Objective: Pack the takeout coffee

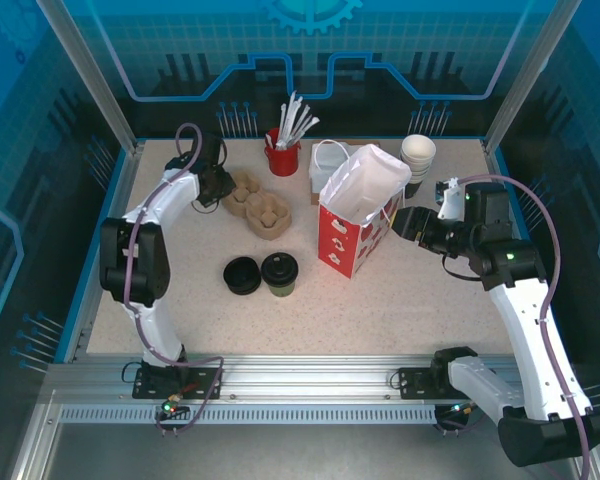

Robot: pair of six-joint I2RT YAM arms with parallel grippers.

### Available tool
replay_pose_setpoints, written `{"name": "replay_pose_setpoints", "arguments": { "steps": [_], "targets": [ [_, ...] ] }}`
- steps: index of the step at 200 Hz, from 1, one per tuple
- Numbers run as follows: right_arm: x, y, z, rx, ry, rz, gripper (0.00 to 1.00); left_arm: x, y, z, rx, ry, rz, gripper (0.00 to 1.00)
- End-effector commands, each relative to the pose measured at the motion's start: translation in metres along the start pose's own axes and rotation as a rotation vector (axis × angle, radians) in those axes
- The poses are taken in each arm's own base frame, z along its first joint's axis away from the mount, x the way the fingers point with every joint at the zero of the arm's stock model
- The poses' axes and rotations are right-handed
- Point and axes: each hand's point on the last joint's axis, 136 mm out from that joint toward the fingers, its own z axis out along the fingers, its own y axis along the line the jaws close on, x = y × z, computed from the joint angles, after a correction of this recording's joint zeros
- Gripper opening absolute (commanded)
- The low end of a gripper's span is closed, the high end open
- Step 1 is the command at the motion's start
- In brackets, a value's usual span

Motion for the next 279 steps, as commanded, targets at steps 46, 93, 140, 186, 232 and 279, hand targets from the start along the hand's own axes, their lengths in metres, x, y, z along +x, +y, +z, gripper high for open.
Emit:
{"name": "replay_pose_setpoints", "arguments": {
  "steps": [46,93,140,186,232,279],
  "targets": [
    [-0.001,-0.002,-0.002,-0.011,-0.01,-0.008,0.59,-0.02,-0.013,-0.045,0.07,-0.066,0.018,0.13],
    [-0.001,-0.004,-0.002,-0.012,-0.008,-0.004,0.59,-0.023,-0.016,-0.057,0.074,-0.074,0.026,0.19],
    [-0.001,-0.004,-0.002,-0.013,-0.008,-0.004,0.58,-0.015,-0.009,-0.039,0.033,-0.028,0.021,0.45],
    [0.0,-0.006,-0.002,-0.009,-0.005,-0.002,0.59,-0.007,0.0,-0.014,-0.034,0.024,0.044,0.49],
    [-0.002,-0.005,-0.002,-0.013,-0.005,-0.003,0.59,-0.007,0.003,0.001,-0.078,0.051,0.082,0.49],
    [-0.003,-0.006,0.0,-0.014,-0.003,-0.001,0.59,-0.006,0.006,0.012,-0.106,0.068,0.104,0.48]
  ]
}}
